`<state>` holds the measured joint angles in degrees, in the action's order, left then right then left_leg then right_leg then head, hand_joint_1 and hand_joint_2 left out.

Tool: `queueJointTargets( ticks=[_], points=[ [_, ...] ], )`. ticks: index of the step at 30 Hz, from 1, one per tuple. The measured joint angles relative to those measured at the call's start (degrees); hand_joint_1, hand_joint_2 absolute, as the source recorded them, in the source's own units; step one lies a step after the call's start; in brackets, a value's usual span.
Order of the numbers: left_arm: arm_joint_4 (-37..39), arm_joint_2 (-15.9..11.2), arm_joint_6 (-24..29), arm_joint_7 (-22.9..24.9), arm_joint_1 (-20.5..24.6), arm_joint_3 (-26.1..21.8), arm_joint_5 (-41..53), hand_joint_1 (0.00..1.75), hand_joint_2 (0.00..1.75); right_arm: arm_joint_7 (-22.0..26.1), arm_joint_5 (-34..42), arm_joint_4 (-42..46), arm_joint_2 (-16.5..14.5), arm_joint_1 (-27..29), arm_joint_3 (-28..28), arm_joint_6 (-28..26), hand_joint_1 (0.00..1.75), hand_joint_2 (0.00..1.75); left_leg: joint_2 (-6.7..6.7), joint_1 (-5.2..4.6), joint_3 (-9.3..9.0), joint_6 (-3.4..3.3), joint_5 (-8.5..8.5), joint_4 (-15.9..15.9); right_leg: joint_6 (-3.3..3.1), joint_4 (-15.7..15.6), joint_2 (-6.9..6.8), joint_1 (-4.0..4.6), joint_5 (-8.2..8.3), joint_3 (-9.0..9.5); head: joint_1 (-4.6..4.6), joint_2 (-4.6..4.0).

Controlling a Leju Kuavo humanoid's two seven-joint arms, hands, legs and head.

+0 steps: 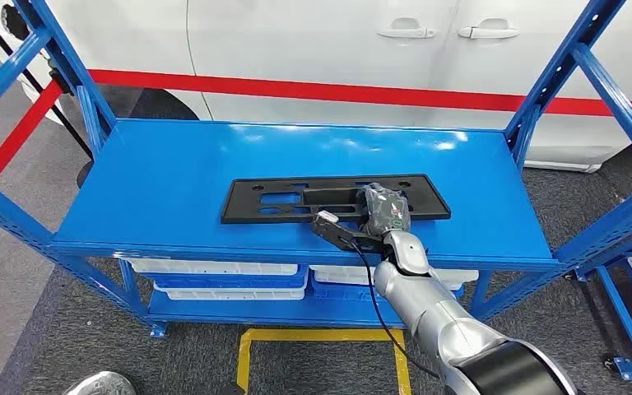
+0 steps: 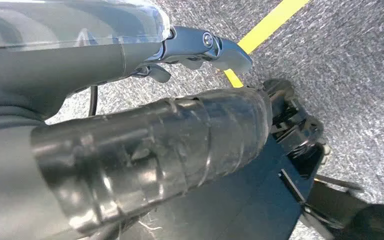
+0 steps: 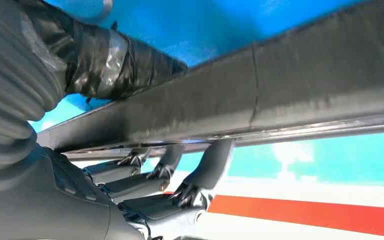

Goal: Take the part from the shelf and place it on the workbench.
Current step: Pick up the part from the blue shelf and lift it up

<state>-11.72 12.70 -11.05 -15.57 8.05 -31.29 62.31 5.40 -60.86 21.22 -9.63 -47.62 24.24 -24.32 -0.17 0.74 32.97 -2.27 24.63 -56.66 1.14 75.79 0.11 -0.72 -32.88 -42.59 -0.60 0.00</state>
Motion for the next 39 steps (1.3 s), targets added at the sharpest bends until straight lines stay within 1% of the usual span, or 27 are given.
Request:
queueJointTargets(
  ticks=[2, 4, 5, 6, 9, 11, 12, 14, 15, 16, 17, 19, 20, 21, 22, 24, 26, 27, 29, 30, 31, 32, 33, 34, 36, 37, 39],
  points=[
    [0.0, 0.0, 0.0, 0.0, 0.0, 0.0, 0.0, 0.00, 0.00, 0.0, -0.1, 0.0, 0.0, 0.0, 0.0, 0.0, 1.75, 1.75, -0.06, -0.01, -0.14, 0.04, 0.12, -0.1, -0.14, -3.0, 0.00, 0.00, 2.13, 1.42, -0.01, 0.00],
    [0.0, 0.0, 0.0, 0.0, 0.0, 0.1, -0.1, 0.00, 0.00, 0.0, -0.3, 0.0, 0.1, -0.2, 0.1, 0.0, 1.75, 1.75, -0.19, -0.05, -0.34, 0.25, 0.43, -0.4, -0.61, -10.6, -0.01, 0.06, 6.03, 5.13, 0.00, 0.00],
    [0.0, 0.1, 0.0, 0.0, 0.1, 0.1, -0.1, 0.00, 0.00, 0.0, -0.3, 0.0, 0.1, -0.3, 0.2, 0.0, 1.75, 1.75, -0.28, -0.16, -0.33, 0.46, 0.62, -0.6, -0.84, -14.1, -0.01, 0.17, 7.23, 6.76, -0.02, 0.00],
    [0.0, 0.1, 0.0, 0.0, 0.1, 0.1, -0.1, 0.00, 0.00, 0.0, -0.3, 0.0, 0.2, -0.4, 0.2, 0.0, 1.75, 1.75, -0.33, -0.25, -0.29, 0.71, 0.78, -0.8, -1.04, -16.3, -0.01, 0.29, 7.76, 7.78, -0.03, 0.00],
    [0.0, 0.1, 0.0, 0.0, 0.1, 0.2, -0.1, 0.00, 0.00, 0.0, -0.5, 0.0, 0.2, -0.5, 0.5, 0.0, 1.75, 1.75, -0.41, -0.23, -0.24, 1.63, 1.01, -0.9, -1.67, -17.4, -0.03, 0.49, 7.76, 8.33, -0.03, 0.00],
    [0.0, 0.1, 0.0, 0.0, 0.1, 0.2, -0.1, 0.00, 0.00, -0.1, -0.5, 0.0, 0.2, -0.5, 0.7, 0.0, 1.75, 1.75, -0.30, -0.07, 0.37, 2.27, 2.32, -2.5, -2.35, -17.9, -0.18, 0.24, 8.05, 8.71, -0.05, 0.00],
    [0.0, 0.1, 0.0, 0.0, 0.1, 0.2, -0.1, 0.00, 0.00, -0.2, -0.5, 0.0, 0.2, -0.5, 0.7, 0.0, 1.75, 1.75, -0.24, 0.02, 1.46, 2.56, 3.84, -5.0, -2.63, -18.2, -0.26, 0.07, 8.19, 8.85, -0.07, 0.00],
    [0.0, 0.1, 0.1, 0.0, 0.1, 0.2, -0.1, 0.00, 0.00, -0.2, -0.6, 0.0, 0.2, -0.3, 0.8, 0.1, 1.75, 1.75, -0.17, 0.19, 4.96, 3.07, 7.53, -12.6, -2.84, -18.2, -0.31, 0.05, 8.23, 8.79, -0.09, 0.00],
    [0.0, 0.1, 0.1, 0.0, 0.0, 0.2, -0.1, 0.00, 0.00, -0.2, -0.6, 0.0, 0.2, -0.3, 0.9, 0.1, 1.75, 1.75, -0.16, 0.29, 6.52, 3.25, 8.57, -15.7, -2.84, -18.2, -0.31, 0.05, 8.23, 8.77, -0.09, 0.00],
    [0.0, 0.0, 0.1, 0.0, 0.0, 0.2, -0.1, 0.00, 0.00, -0.2, -0.7, 0.0, 0.2, -0.2, 0.9, 0.1, 1.75, 1.75, -0.16, 0.39, 7.24, 3.39, 8.49, -17.1, -2.82, -18.2, -0.29, 0.04, 8.22, 8.78, -0.08, 0.00],
    [0.0, 0.0, 0.2, -0.1, 0.0, 0.2, -0.1, 0.00, 0.00, -0.2, -0.6, 0.0, 0.2, -0.2, 0.9, 0.1, 1.75, 1.75, -0.15, 0.49, 6.84, 3.47, 7.28, -16.1, -2.77, -18.2, -0.26, 0.00, 8.19, 8.82, -0.08, 0.00],
    [0.0, 0.0, 0.4, -0.1, 0.0, 0.2, -0.1, 0.00, 0.00, -0.2, -0.2, 0.0, 0.2, -0.2, 0.9, 0.0, 1.75, 1.75, -0.08, 0.73, 3.40, 3.49, 3.21, -8.7, -2.49, -18.0, -0.15, -0.08, 8.01, 8.94, -0.08, 0.00],
    [0.0, -0.1, 0.5, -0.2, 0.0, 0.2, -0.1, 0.00, 0.00, -0.2, 0.1, 0.0, 0.2, -0.2, 0.9, 0.0, 1.75, 1.75, -0.07, 0.71, 1.59, 3.37, 1.84, -4.9, -2.21, -17.8, -0.05, 0.01, 7.90, 8.88, -0.08, 0.00],
    [0.0, -0.1, 0.5, -0.3, 0.0, 0.2, -0.2, 0.00, 0.44, -0.1, 0.4, 0.0, 0.3, -0.2, 0.9, -0.1, 1.75, 1.75, -0.09, 0.67, 0.40, 3.12, 1.10, -2.4, -1.88, -17.7, 0.05, 0.12, 7.85, 8.79, -0.05, 0.00],
    [0.0, 0.0, 0.6, -0.4, 0.0, 0.3, -0.2, 0.00, 0.87, -0.1, 0.7, 0.0, 0.3, -0.1, 0.9, -0.3, 1.75, 1.75, -0.12, 0.58, -0.07, 2.80, 1.02, -1.3, -1.52, -17.6, 0.14, 0.24, 7.87, 8.69, -0.03, 0.00],
    [0.0, 0.0, 0.7, -0.7, 0.0, 0.4, -0.4, 0.00, 1.75, -0.2, 0.9, 0.0, 0.5, -0.1, 0.9, -0.6, 1.75, 1.75, -0.19, 0.45, -0.06, 1.96, 0.98, -1.1, -0.79, -17.8, 0.28, 0.35, 8.04, 8.60, 0.01, 0.00],
    [0.0, 0.0, 0.7, -1.1, 0.0, 0.4, -0.5, 0.00, 1.75, -0.4, 0.9, 0.0, 0.8, 0.0, 0.8, -0.8, 1.75, 1.75, -0.06, 0.52, -0.15, 1.05, 0.61, -0.7, -0.23, -16.6, 0.25, 0.19, 7.05, 8.13, 0.04, 0.00],
    [0.0, 0.0, 0.7, -1.3, 0.0, 0.5, -0.5, 0.00, 1.75, -0.5, 0.9, 0.0, 1.0, 0.1, 0.8, -0.9, 1.75, 1.75, 0.02, 0.56, -0.17, 0.64, 0.43, -0.5, -0.06, -14.5, 0.23, 0.11, 5.68, 7.20, 0.06, 0.00],
    [0.0, 0.0, 0.5, -1.8, 0.1, 0.5, -0.7, 0.00, 1.75, -0.6, 0.9, 0.0, 1.2, 0.3, 0.8, -0.9, 1.75, 1.75, 0.11, 0.38, -0.01, 0.19, 0.34, -0.4, 0.09, -7.3, 0.17, 0.02, 1.90, 3.85, 0.08, 0.00],
    [0.0, 0.0, 0.4, -2.0, 0.0, 0.5, -0.8, 0.00, 1.75, -0.6, 1.0, 0.0, 1.3, 0.5, 0.8, -0.9, 1.75, 1.75, 0.12, 0.27, 0.05, 0.13, 0.34, -0.5, 0.14, -3.8, 0.17, 0.01, 0.58, 2.18, 0.07, 0.00],
    [0.0, 0.0, 0.2, -2.1, 0.0, 0.5, -0.9, 0.00, 1.75, -0.6, 1.0, 0.0, 1.4, 0.6, 0.8, -0.9, 1.75, 1.75, 0.11, 0.19, 0.04, 0.10, 0.36, -0.5, 0.14, -1.8, 0.17, 0.01, 0.22, 1.21, 0.07, 0.00],
    [0.0, 0.0, 0.1, -2.2, 0.0, 0.5, -1.0, 0.00, 1.75, -0.6, 1.0, 0.0, 1.5, 0.6, 0.8, -0.9, 1.75, 1.75, 0.08, 0.13, -0.02, 0.08, 0.39, -0.5, 0.06, -1.9, 0.17, 0.01, 1.01, 1.33, 0.08, 0.00],
    [0.0, 0.0, -0.1, -2.3, 0.0, 0.5, -1.1, 0.00, 1.75, -0.6, 1.0, 0.0, 1.5, 0.6, 0.8, -0.9, 1.75, 1.75, 0.04, 0.10, -0.14, 0.11, 0.43, -0.6, -0.11, -4.5, 0.16, 0.02, 2.75, 2.63, 0.08, 0.00],
    [0.0, 0.0, -0.2, -2.3, 0.0, 0.5, -1.2, 0.00, 1.75, -0.6, 0.9, 0.0, 1.5, 0.6, 0.8, -0.9, 1.75, 1.75, -0.01, 0.07, -0.26, 0.19, 0.51, -0.6, -0.39, -8.6, 0.16, 0.04, 4.80, 4.73, 0.09, 0.00],
    [0.0, 0.0, -0.5, -2.4, 0.0, 0.5, -1.5, 0.00, 1.75, -0.6, 0.8, 0.0, 1.6, 0.4, 0.8, -0.9, 1.75, 1.75, -0.08, -0.13, -0.32, 0.57, 0.72, -0.8, -0.94, -15.6, 0.14, 0.30, 7.21, 8.14, 0.08, 0.00],
    [0.0, 0.0, -0.6, -2.4, 0.1, 0.5, -1.7, 0.00, 1.75, -0.6, 0.8, 0.0, 1.6, 0.4, 0.9, -1.0, 1.75, 1.75, -0.09, -0.19, -0.28, 0.84, 0.79, -0.9, -1.12, -17.2, 0.14, 0.45, 7.48, 8.84, 0.06, 0.00],
    [0.0, 0.0, -0.7, -2.5, 0.2, 0.5, -1.9, 0.00, 1.75, -0.5, 0.7, 0.0, 1.6, 0.3, 0.9, -1.0, 1.75, 1.75, -0.12, -0.16, -0.31, 1.46, 0.74, -0.8, -1.46, -17.6, 0.16, 0.64, 7.48, 8.87, 0.05, 0.00]
  ],
)
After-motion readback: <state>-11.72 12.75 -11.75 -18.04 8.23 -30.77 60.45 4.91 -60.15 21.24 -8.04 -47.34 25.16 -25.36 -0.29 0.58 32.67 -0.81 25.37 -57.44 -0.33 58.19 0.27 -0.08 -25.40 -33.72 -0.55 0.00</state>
